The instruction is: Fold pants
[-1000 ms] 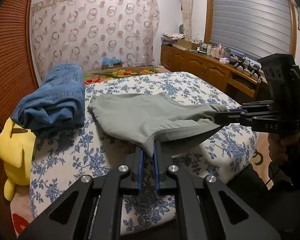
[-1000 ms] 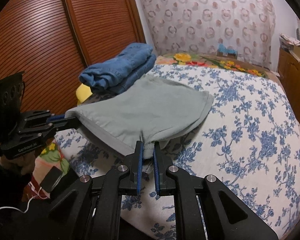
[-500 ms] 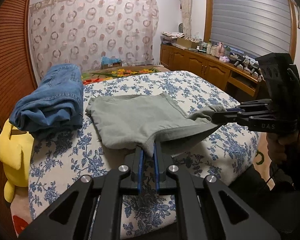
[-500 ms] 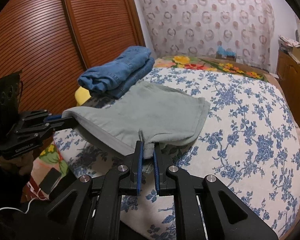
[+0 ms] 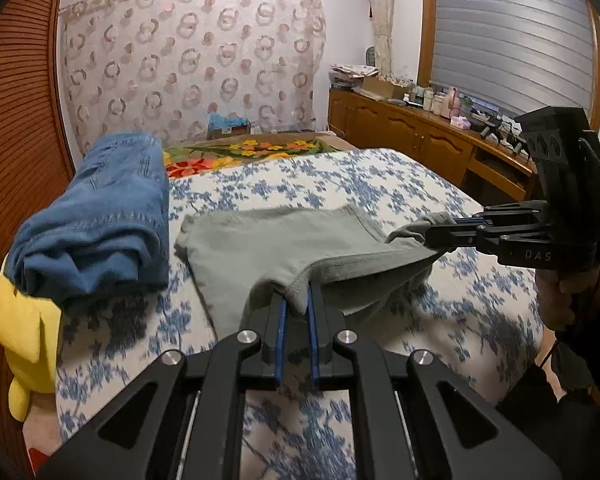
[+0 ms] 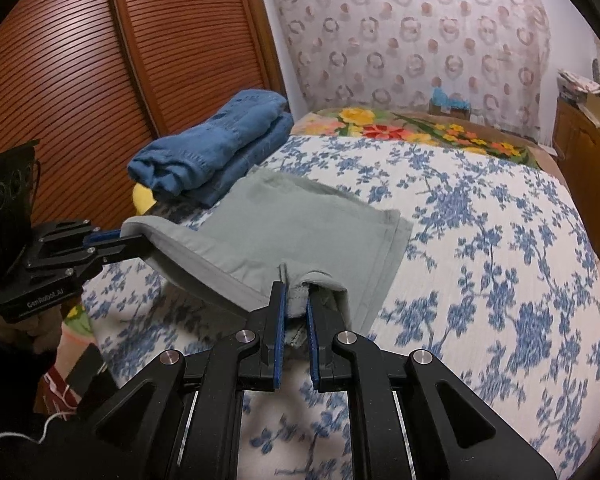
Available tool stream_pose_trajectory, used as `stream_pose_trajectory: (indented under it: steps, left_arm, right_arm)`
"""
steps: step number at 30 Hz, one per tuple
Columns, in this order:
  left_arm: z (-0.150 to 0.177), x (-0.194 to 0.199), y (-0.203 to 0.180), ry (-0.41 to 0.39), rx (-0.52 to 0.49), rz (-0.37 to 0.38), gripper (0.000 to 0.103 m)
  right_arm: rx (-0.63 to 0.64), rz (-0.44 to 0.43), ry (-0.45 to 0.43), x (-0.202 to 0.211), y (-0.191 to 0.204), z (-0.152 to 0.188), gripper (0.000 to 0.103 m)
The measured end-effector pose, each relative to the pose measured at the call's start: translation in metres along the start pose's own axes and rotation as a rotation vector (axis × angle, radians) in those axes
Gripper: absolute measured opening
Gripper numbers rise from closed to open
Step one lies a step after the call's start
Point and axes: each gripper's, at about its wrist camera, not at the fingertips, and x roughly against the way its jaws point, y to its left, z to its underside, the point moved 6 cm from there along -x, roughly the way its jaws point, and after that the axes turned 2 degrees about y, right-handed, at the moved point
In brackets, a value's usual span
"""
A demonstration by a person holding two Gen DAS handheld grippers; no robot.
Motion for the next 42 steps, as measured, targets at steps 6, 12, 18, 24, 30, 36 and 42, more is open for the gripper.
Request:
stream_pose_trajectory:
  steps: [6,12,18,24,30,36,42]
  left_arm:
    - [-0.014,-0.016,0.014,-0.002,0.021,-0.008,0.007]
    - [-0.029,-0.032,0.029,-0.008,0.043,-0.015,0.007]
    - [-0.034,-0.058,0.045,0.03,0.053,-0.02,0.007]
    - [-0.033,-0.08,0.056,0.065,0.069,-0.017,0.007]
    - [-0.031,-0.096,0.06,0.093,0.064,-0.03,0.011]
    - [-0.03,-0.098,0.061,0.096,0.061,-0.017,0.036]
    - [-0.028,-0.093,0.06,0.086,0.059,-0.03,0.045]
  right_arm:
    - [0.001,-0.005,-0.02,-0.008,-0.011,-0.024,0.007]
    - [0.009,-0.002,-0.03,-0.023,-0.021,-0.045,0.007]
    - [0.01,0.0,-0.009,-0.05,-0.033,-0.058,0.007]
    - [-0.004,-0.003,0.035,-0.075,-0.043,-0.058,0.007]
    - [-0.006,0.007,0.059,-0.09,-0.051,-0.058,0.008]
    - [-0.005,0.013,0.073,-0.1,-0.055,-0.056,0.008]
    - [-0.008,0.009,0.074,-0.101,-0.056,-0.057,0.008]
